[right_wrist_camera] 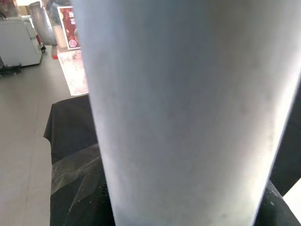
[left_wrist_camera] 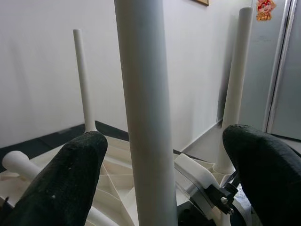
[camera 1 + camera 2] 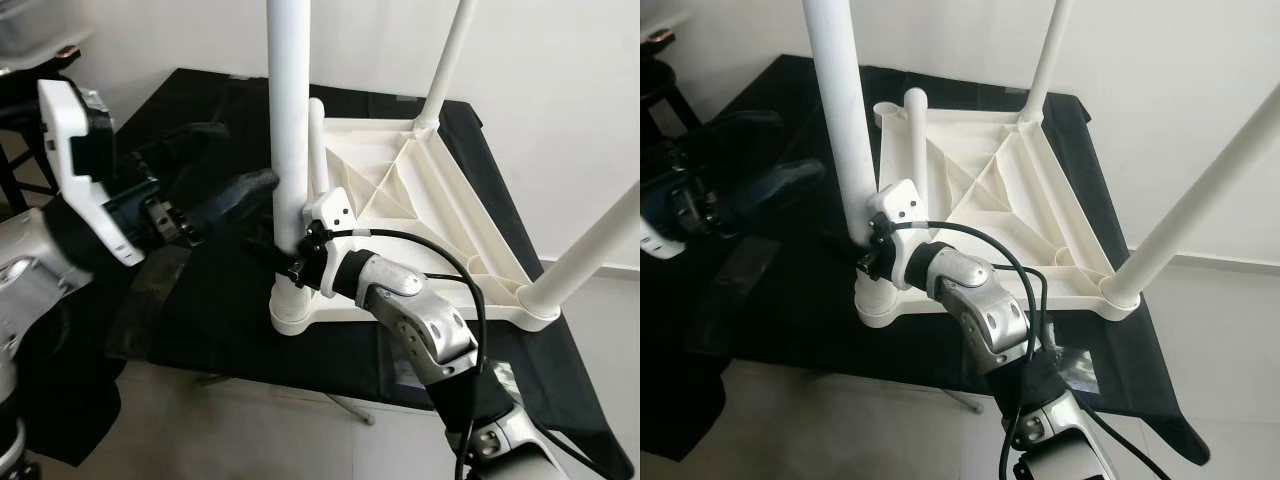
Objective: Building children table
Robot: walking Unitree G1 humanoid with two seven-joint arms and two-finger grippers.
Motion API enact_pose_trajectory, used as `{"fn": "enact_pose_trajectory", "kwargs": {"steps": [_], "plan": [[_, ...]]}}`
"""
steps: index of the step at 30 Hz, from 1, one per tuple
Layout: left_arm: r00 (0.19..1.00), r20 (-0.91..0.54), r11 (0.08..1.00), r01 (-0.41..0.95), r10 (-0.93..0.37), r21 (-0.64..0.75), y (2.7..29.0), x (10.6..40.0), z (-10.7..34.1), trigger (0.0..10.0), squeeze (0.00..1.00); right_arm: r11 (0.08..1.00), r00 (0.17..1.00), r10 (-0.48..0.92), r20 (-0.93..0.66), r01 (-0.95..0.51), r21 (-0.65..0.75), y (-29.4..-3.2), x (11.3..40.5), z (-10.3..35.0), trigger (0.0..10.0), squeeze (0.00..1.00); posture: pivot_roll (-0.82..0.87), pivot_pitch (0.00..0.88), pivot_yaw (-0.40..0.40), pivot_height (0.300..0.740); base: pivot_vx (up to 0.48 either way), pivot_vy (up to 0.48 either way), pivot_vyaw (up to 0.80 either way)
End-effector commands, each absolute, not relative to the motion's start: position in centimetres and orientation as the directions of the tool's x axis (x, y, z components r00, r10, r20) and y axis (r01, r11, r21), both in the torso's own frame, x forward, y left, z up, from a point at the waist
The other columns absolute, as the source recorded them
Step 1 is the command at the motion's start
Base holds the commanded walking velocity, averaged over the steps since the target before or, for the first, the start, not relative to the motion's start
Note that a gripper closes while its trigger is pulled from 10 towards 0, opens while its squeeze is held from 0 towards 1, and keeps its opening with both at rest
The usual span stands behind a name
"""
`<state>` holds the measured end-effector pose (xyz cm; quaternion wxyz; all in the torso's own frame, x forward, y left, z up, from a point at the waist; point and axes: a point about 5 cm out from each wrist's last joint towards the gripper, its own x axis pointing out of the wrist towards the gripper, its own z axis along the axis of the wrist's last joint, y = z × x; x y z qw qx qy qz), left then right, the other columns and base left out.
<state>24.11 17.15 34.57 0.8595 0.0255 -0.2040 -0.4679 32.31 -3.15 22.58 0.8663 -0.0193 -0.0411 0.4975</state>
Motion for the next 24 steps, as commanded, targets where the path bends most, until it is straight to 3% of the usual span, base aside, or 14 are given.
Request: {"fn": "enact_pose_trajectory", "kwargs": {"steps": [1,12,24], "plan": [[0.467,0.282,0.532,0.812,-0.838,0.238,16.8,24.6,34.4,10.0,0.0,0.47,0.47,0.882,-0.005,-0.882,0.035,-2.4,32.0,20.4,10.0,0.0,0.03,0.143,-0.054,0.74,0.0,0.0,0.0],[0.362,0.232,0.415,0.875,-0.903,0.248,15.7,25.6,35.8,10.0,0.0,0.429,0.437,0.898,0.051,-0.896,0.115,-3.1,32.2,20.2,10.0,0.0,0.04,0.134,-0.042,0.74,0.0,0.0,0.0],[0.318,0.213,0.367,0.896,-0.924,0.251,15.1,26.0,36.2,10.0,0.0,0.362,0.362,0.932,0.013,-0.932,0.019,-3.0,31.7,19.9,10.0,0.0,0.04,0.129,-0.033,0.74,0.0,0.0,0.0]]}}
